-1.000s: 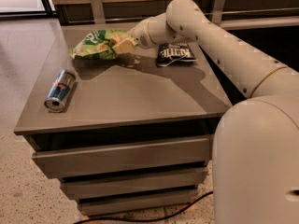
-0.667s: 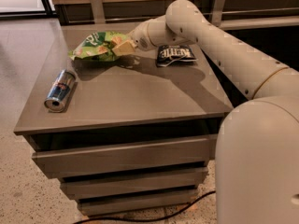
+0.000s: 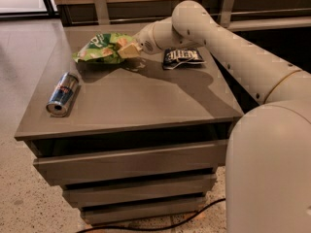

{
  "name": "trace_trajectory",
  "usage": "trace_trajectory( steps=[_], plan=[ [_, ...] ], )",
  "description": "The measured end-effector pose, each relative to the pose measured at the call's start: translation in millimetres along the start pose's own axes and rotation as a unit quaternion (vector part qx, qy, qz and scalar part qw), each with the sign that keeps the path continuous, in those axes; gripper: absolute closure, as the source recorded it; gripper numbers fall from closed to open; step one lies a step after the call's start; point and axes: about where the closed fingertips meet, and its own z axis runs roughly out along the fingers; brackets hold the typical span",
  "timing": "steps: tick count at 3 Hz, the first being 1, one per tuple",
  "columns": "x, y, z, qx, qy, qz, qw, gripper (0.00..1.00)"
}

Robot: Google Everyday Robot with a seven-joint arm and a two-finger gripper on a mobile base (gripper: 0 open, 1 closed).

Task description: Move green rice chip bag near redbull can

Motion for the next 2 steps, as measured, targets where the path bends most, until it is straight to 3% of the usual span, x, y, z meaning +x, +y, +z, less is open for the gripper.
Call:
trace_trajectory(
  steps=[1, 2],
  plan=[
    [4.8, 1.4, 0.8, -0.002, 0.004, 0.004, 1.0, 0.05],
    [6.4, 1.3, 0.9, -0.003, 0.005, 0.004, 1.0, 0.0]
  ],
)
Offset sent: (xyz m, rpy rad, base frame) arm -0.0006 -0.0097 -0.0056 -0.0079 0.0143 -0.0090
